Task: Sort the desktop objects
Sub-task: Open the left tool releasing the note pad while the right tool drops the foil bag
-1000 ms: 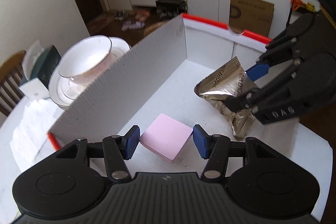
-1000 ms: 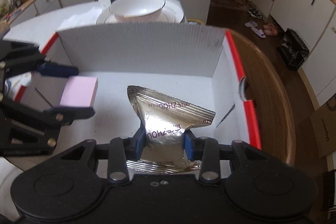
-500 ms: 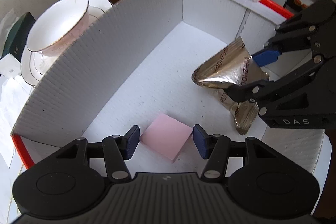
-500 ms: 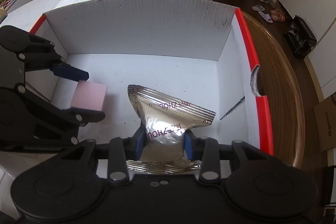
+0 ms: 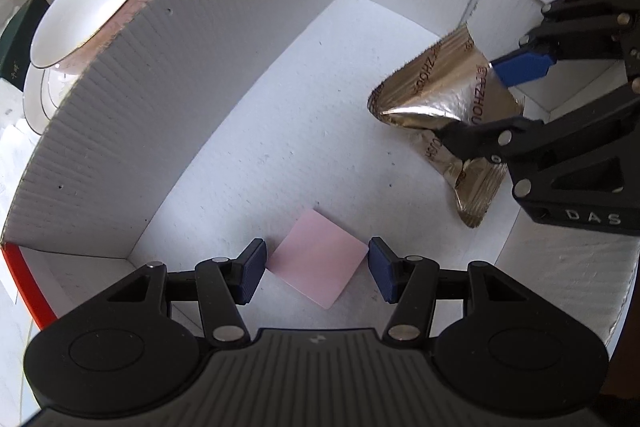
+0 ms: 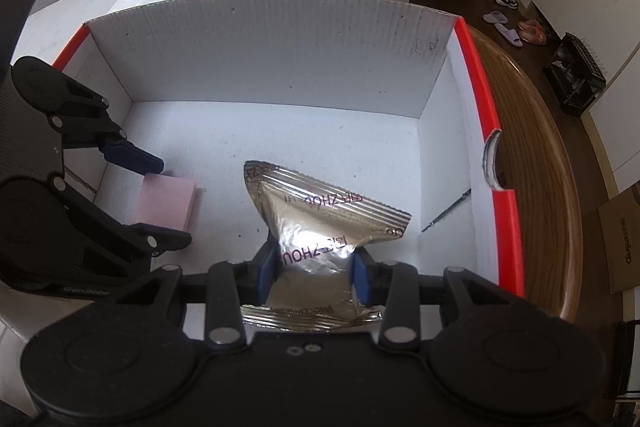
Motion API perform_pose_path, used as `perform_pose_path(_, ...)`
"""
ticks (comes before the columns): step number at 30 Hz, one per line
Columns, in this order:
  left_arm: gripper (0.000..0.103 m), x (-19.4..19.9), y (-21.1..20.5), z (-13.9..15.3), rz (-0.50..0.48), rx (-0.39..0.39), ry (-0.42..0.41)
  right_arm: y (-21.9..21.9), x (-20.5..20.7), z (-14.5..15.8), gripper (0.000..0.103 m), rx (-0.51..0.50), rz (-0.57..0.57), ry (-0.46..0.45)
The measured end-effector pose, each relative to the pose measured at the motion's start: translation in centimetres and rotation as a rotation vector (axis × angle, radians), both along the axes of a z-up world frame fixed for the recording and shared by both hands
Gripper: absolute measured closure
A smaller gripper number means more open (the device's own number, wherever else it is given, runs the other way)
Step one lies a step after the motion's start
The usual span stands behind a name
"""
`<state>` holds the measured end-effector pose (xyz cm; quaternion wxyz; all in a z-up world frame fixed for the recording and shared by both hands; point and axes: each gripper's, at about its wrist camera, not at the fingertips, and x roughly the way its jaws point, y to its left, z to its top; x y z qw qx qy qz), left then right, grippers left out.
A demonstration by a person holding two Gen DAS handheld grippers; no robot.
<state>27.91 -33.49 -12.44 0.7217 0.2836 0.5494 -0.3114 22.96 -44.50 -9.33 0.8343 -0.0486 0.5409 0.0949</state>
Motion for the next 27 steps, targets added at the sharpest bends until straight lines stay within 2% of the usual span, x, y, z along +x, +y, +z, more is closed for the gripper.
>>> perform_pose_path(3, 0.046, -0.2, 0.2, 0.0, -0.001, 0.000, -0.010, 0.0, -0.1, -0.1, 0.063, 0.000, -0.004, 0.001)
perform_pose_path(6, 0.035, -0.6, 0.6, 0.2, -0.005, -0.016, -0.031, -0.1, -0.3, -0.1, 0.062, 0.004, -0.008, 0.003)
perform_pose_path(9, 0.035, -1.0, 1.1, 0.5, -0.007, -0.033, -0.043, -0.3, -0.7, 0.1, 0.059, 0.010, -0.013, 0.000)
perform_pose_path(14, 0.035, -1.3, 2.6, 1.1, 0.010, -0.081, -0.063, -0.3, -1.4, 0.9, 0.047, 0.028, 0.001, -0.019)
perform_pose_path(27, 0.035, -2.0, 4.1, 5.5, 0.064, -0.233, -0.131, -0.2, -2.9, 4.2, 0.041, 0.069, 0.006, -0.082)
